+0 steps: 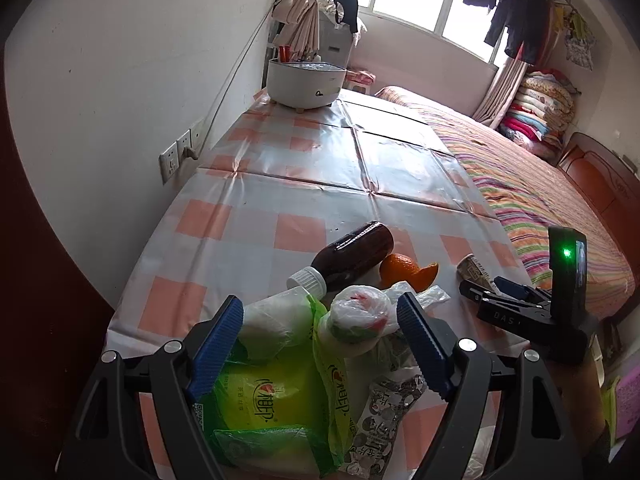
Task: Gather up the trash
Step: 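Grasp the white spray can with the right gripper while the left gripper approaches the plastic bags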
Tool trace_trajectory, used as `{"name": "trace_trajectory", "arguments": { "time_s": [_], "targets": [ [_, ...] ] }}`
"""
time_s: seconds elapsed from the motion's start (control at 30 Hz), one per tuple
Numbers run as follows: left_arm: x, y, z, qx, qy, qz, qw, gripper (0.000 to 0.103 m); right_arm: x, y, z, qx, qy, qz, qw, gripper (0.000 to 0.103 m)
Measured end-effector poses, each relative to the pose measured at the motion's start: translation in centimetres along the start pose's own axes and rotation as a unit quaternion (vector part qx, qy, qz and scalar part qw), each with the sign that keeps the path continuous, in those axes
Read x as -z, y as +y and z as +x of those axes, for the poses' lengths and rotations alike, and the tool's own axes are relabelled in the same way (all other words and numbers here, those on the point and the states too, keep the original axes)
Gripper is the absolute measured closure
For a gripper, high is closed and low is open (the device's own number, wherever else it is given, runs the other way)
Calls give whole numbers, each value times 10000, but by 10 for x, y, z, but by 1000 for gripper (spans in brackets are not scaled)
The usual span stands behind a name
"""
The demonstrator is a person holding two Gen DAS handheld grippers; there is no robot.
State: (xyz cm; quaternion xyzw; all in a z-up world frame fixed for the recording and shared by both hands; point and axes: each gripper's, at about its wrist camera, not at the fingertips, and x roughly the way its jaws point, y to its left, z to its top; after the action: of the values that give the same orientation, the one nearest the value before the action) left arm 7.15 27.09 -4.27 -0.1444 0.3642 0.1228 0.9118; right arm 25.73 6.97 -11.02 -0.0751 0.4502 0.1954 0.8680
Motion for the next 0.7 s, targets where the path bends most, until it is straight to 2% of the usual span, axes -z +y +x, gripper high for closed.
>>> {"name": "trace_trajectory", "arguments": {
  "time_s": [0.13, 0.27, 0.4, 0.47, 0.57, 0.7],
  "targets": [
    [-1, -12, 6, 2, 83, 277, 9996, 26, -1, 4, -4, -32, -28, -104, 9999, 74],
    [2, -30, 13, -31, 211, 906, 9957, 26, 5, 0, -11, -327, -12, 68, 9994, 75],
    [12, -56, 23, -138, 390, 1962, 9797, 26, 11, -16, -23, -697, -68, 485, 9964, 75],
    [15, -65, 27, -138, 386, 2277, 9729, 26, 14, -20, -34, -808, -168, 587, 9949, 75],
    [14, -72, 37, -189, 510, 2409, 9690, 26, 18, -22, -53, -933, -364, 676, 9927, 75],
    [5, -74, 48, 56, 670, 2020, 9771, 26, 24, -20, -81, -1148, -650, 775, 9882, 75]
  ]
}}
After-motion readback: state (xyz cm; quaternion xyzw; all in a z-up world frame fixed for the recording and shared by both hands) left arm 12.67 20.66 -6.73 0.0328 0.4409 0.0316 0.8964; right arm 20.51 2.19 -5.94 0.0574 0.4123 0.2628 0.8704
